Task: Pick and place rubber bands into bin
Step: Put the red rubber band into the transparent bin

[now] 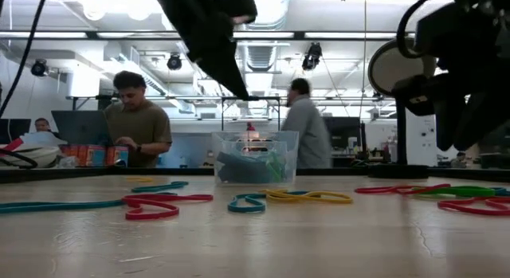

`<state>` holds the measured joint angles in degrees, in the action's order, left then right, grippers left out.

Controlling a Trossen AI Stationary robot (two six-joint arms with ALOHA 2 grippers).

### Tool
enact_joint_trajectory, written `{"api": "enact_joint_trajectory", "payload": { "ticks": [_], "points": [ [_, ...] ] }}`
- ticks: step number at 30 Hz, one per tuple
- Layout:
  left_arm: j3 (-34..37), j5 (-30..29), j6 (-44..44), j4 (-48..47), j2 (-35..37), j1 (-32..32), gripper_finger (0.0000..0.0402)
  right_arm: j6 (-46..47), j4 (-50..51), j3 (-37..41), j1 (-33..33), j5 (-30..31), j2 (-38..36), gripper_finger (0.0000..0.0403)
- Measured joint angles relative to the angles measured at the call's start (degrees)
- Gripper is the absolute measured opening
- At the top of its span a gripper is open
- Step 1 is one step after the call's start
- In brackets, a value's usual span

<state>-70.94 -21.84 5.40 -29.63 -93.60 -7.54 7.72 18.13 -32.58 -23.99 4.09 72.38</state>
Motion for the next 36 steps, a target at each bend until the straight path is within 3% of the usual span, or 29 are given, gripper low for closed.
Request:
{"api": "enact_joint_trajectory", "payload": {
  "ticks": [8, 17, 36],
  "points": [
    [0.13, -5.85, 3.38, 0.46, -0.11, -7.06, 0.0114, 1.30, 1.00, 0.60, 0.00, 3.64, 1.02, 0.0068],
    [0.31, -9.48, 4.78, 0.34, -0.15, -12.71, 0.0114, 0.86, -0.94, 0.73, 0.01, 3.61, 7.76, 0.0068],
    [0.46, -11.64, 4.80, 0.04, -0.15, -13.52, 0.0114, 2.30, -1.33, 0.36, 0.66, 5.03, 8.74, 0.0062]
  ]
}}
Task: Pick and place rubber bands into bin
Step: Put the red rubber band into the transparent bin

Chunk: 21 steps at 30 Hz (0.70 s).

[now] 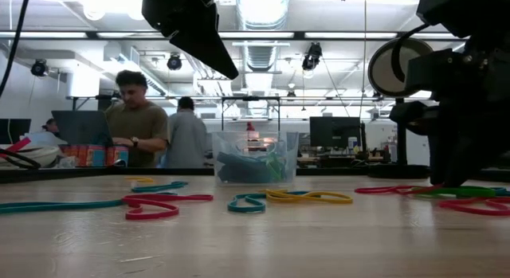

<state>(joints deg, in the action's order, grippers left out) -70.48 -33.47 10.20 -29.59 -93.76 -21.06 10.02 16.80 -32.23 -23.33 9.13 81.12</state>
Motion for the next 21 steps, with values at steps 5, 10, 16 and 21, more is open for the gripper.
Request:
{"api": "enact_joint_trajectory", "payload": {
  "ticks": [5, 10, 16, 21],
  "points": [
    [0.09, -0.03, 0.00, 0.09, 0.00, 0.02, 0.0114, -0.13, 0.09, 0.00, 0.00, -0.15, -0.01, 0.0030],
    [0.87, -0.18, 0.02, 0.14, 0.00, 0.02, 0.0114, -0.33, 0.06, 0.00, 0.00, -0.55, -0.02, 0.0009],
    [2.49, -1.55, 0.04, 0.59, 0.02, 0.04, 0.0114, -0.43, 0.14, -0.55, 0.00, -0.57, -1.59, 0.0009],
    [2.64, -1.55, 0.04, 0.62, 0.04, 0.04, 0.0114, -1.80, 1.11, -3.08, 0.00, -0.59, -5.94, 0.0009]
  ]
}}
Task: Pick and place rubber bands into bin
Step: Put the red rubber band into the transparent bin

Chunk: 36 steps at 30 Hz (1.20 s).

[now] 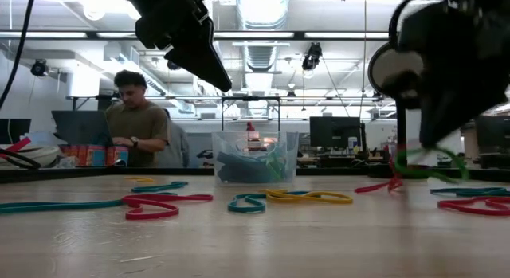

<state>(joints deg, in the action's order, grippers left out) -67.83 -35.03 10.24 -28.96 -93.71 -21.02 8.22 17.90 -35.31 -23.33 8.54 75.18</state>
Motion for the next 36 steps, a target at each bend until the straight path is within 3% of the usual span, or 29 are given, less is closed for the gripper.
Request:
{"api": "enact_joint_trajectory", "payload": {
  "ticks": [9, 14, 16, 22, 26, 29, 31, 36],
  "points": [
    [0.00, 0.00, -0.04, 0.00, 0.00, 0.00, 0.0114, -1.65, 1.72, -4.59, -0.01, -2.98, -6.47, 0.0008],
    [0.00, 0.02, -0.04, 0.04, 0.00, 0.00, 0.0114, 9.64, 17.60, -5.63, 0.47, 6.76, -4.20, 0.0008],
    [0.00, 0.03, -0.04, 0.17, 0.00, 0.00, 0.0114, 13.87, 21.79, -5.66, 0.72, 8.06, -2.55, 0.0008],
    [0.00, 0.09, -0.09, 1.78, 0.00, 0.00, 0.0114, 12.35, 18.43, -5.36, 0.41, 3.98, 0.00, 0.0008],
    [0.00, 0.09, -0.04, 1.75, 0.00, 0.00, 0.0114, 15.12, 18.17, -5.34, 0.78, 11.49, -0.31, 0.0008],
    [0.00, 0.12, -0.02, 1.77, 0.00, 0.00, 0.0114, 9.94, 12.01, -5.32, 1.16, 4.11, -0.84, 0.0008],
    [-0.01, 0.11, -0.02, 1.77, 0.00, 0.00, 0.0114, 11.96, 11.94, -5.49, 0.79, 6.71, -0.84, 0.0008],
    [-0.02, 0.11, 0.00, 1.86, 0.00, -0.02, 0.0114, 13.47, 12.82, -5.50, 1.51, 5.09, -0.93, 0.0008]
  ]
}}
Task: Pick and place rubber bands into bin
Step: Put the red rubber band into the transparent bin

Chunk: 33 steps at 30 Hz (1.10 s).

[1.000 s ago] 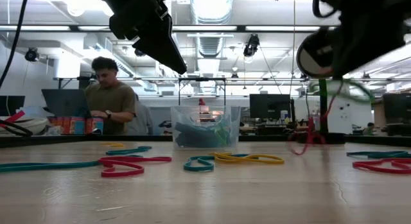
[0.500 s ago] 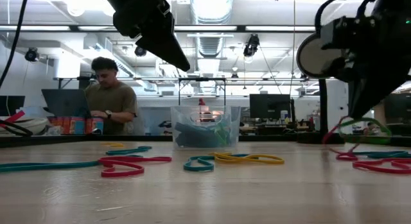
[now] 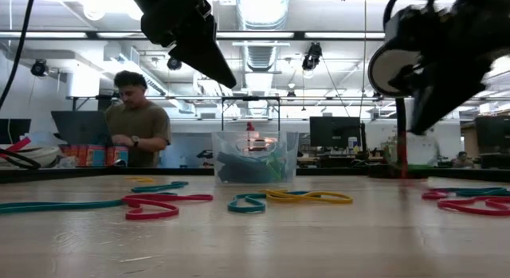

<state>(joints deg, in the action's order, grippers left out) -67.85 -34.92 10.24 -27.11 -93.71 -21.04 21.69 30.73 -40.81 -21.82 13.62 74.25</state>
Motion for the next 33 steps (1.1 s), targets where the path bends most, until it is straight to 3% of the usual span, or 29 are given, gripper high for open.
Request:
{"api": "enact_joint_trajectory", "payload": {
  "ticks": [6, 17, 33],
  "points": [
    [0.01, 0.01, 0.00, 0.37, 0.00, -0.02, 0.0114, -1.12, -0.69, 0.02, 0.31, -2.49, 0.02, 0.0008],
    [-0.01, 0.02, -0.07, 0.95, 0.00, -0.02, 0.0114, -8.21, -6.09, -0.94, -0.01, 1.33, 0.01, 0.0008],
    [0.01, 0.12, -0.09, 0.89, 0.00, 0.02, 0.0114, -33.45, -8.41, -20.80, 0.47, 10.98, -0.04, 0.0008]
  ]
}}
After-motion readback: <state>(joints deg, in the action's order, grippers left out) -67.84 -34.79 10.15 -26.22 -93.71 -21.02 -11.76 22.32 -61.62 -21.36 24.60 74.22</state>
